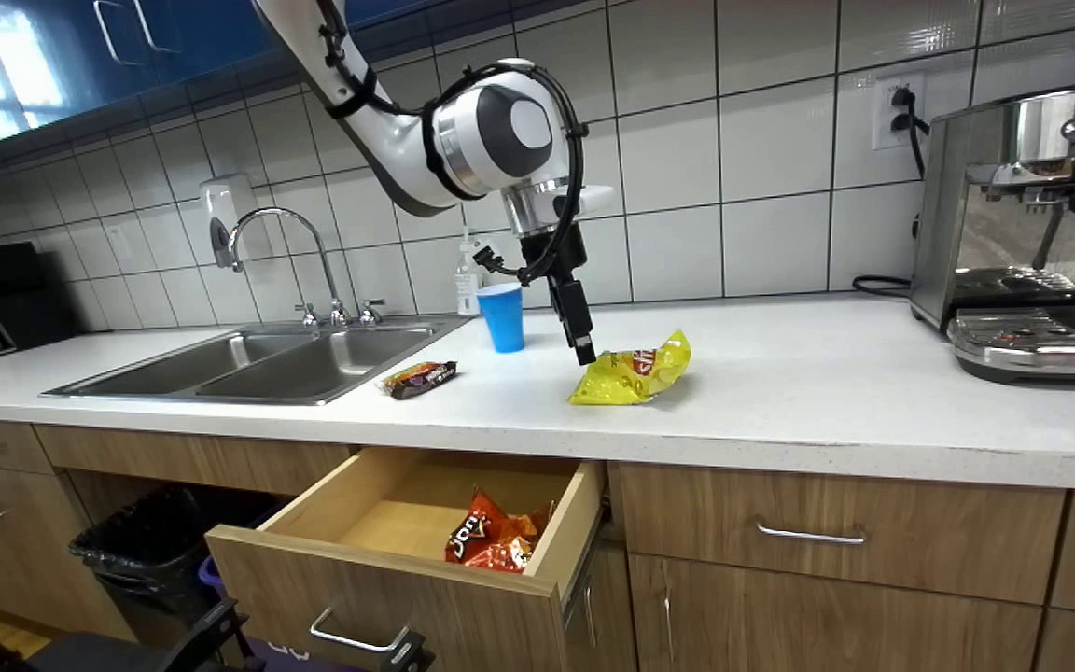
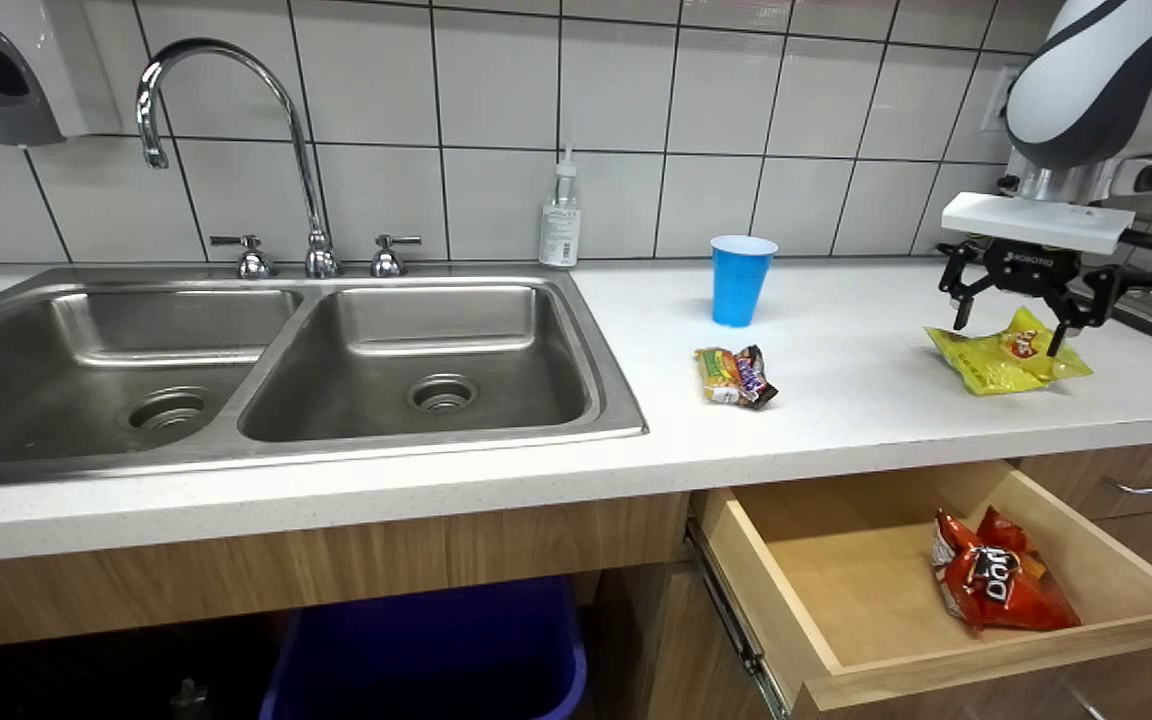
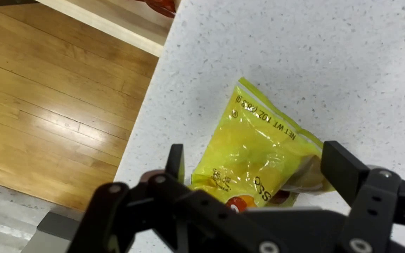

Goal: Put the red and yellow packets in the open drawer, then close the drawer

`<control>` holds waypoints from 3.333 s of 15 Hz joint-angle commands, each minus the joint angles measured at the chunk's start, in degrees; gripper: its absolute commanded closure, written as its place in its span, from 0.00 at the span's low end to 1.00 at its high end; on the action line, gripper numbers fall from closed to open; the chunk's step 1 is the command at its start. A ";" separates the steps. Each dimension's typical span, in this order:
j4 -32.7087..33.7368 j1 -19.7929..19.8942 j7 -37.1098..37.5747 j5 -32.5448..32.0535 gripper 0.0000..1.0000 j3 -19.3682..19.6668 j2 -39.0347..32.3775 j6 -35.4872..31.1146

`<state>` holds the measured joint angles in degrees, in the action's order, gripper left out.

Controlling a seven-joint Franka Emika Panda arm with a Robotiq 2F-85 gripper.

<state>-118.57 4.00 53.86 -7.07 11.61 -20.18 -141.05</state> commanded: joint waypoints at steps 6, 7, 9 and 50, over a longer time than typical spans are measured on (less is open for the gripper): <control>7.69 -0.28 1.65 2.78 0.00 2.49 -5.73 2.83; 8.17 -0.21 1.87 3.02 0.00 2.65 -6.17 2.92; 8.98 -0.25 2.61 3.23 0.00 3.02 -6.97 2.96; 7.33 -0.33 5.04 3.72 1.00 4.25 -2.64 3.17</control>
<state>-107.45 3.84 60.32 -3.19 16.18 -27.66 -138.66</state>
